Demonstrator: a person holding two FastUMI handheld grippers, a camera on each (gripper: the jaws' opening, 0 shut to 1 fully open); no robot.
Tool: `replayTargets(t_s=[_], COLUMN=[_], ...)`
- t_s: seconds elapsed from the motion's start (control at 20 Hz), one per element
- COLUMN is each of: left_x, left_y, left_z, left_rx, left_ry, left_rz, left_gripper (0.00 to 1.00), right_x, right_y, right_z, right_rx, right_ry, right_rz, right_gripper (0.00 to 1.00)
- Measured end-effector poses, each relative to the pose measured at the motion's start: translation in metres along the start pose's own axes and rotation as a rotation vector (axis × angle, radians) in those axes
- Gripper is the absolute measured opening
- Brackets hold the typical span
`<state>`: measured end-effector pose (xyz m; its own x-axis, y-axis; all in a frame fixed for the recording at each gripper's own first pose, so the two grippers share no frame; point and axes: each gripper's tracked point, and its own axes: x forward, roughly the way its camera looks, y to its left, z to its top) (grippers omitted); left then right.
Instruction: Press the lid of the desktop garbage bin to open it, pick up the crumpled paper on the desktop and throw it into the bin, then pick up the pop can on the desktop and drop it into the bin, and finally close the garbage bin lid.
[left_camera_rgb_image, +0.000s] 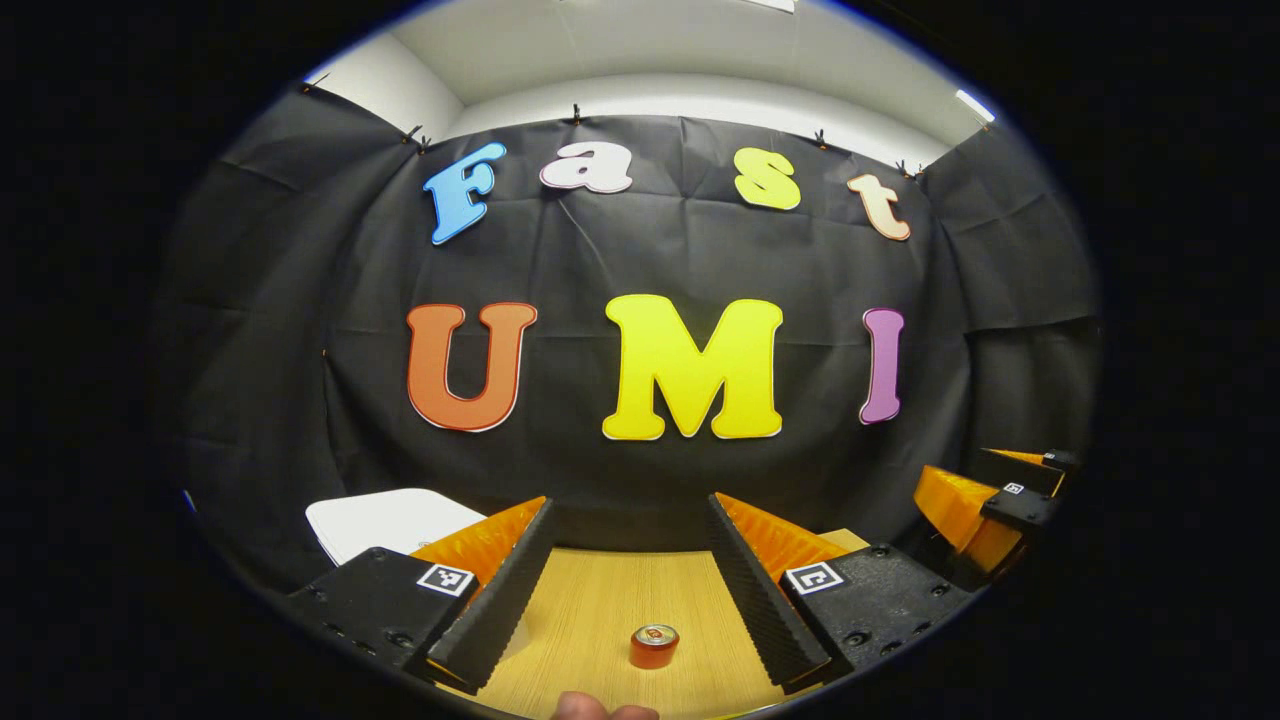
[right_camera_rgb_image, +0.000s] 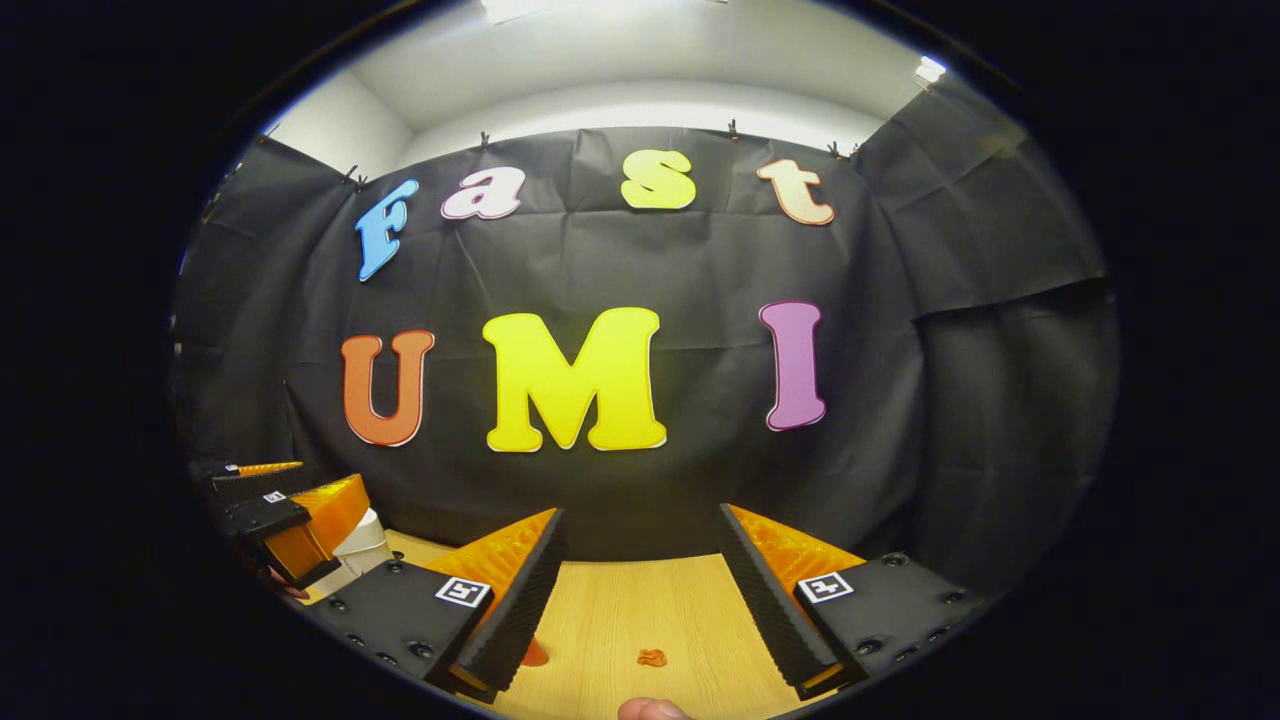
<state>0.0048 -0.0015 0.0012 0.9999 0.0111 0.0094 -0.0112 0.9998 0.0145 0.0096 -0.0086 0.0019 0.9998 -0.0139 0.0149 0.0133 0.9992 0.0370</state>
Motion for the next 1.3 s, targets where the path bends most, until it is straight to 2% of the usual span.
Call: replayTargets(t_s=[0.9, 1.15, 1.3], left_x=[0.015, 0.021, 0.026], left_y=[0.008, 0.018, 0.041], left_z=[0.003, 0.004, 0.004], left_rx=[0.000, 0.012, 0.029], left_ry=[-0.021, -0.027, -0.019], left_rz=[0.042, 0.098, 0.174], left_gripper=[0.96, 0.96, 0.96], right_x=[0.005, 0.011, 0.017], right_y=[-0.005, -0.006, -0.005], right_z=[-0.008, -0.012, -0.014], right_rx=[-0.045, -0.042, -0.048], right_ry=[0.007, 0.020, 0.025], right_rz=[0.007, 0.027, 0.044], right_gripper=[0.95, 0.95, 0.95])
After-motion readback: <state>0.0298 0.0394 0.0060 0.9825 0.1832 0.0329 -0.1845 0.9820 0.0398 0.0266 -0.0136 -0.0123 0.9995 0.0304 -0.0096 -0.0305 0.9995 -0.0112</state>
